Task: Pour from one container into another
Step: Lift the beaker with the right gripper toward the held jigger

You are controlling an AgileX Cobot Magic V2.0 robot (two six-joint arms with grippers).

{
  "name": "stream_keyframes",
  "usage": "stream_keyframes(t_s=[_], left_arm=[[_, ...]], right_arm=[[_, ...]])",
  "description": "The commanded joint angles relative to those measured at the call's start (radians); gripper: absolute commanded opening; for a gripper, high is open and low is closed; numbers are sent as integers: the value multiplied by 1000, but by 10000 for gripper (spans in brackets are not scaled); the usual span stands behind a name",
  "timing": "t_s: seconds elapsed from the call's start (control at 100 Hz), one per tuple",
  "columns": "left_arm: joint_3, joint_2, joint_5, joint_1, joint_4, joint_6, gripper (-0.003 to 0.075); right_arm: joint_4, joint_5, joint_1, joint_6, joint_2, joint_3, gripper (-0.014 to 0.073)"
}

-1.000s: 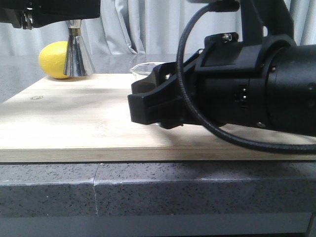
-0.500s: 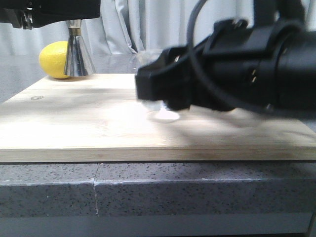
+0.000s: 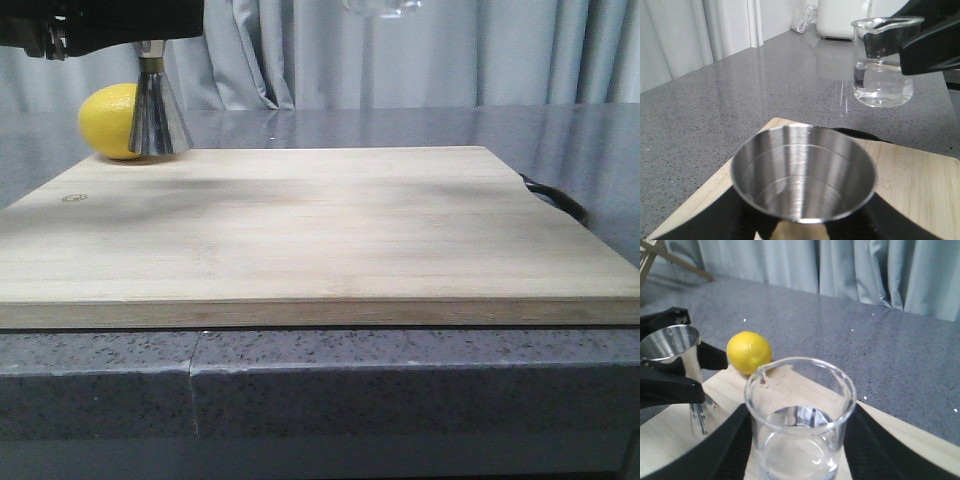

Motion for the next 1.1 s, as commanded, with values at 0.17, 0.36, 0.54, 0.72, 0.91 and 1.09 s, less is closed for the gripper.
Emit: stream_keyframes(t_s=[0.17, 0.36, 0.54, 0.72, 0.91, 1.09], left_arm=[[-26, -43, 89, -10, -99, -13, 291], [-26, -43, 89, -10, -99, -13, 291], [-26, -43, 89, -10, -99, -13, 291], [-26, -43, 89, -10, -99, -13, 291], [-26, -43, 89, -10, -99, -13, 291], [-26, -43, 89, -10, -99, -13, 291]], right_arm=[[-212, 316, -5, -3, 96, -357, 292], [-257, 469, 37, -109, 205, -552, 292], [-259, 614, 96, -217, 293, -725, 292], [-353, 747, 160, -298, 371, -868, 292], [-475, 814, 215, -365, 422, -943, 292], [-533, 852, 245, -442, 437, -967, 292]])
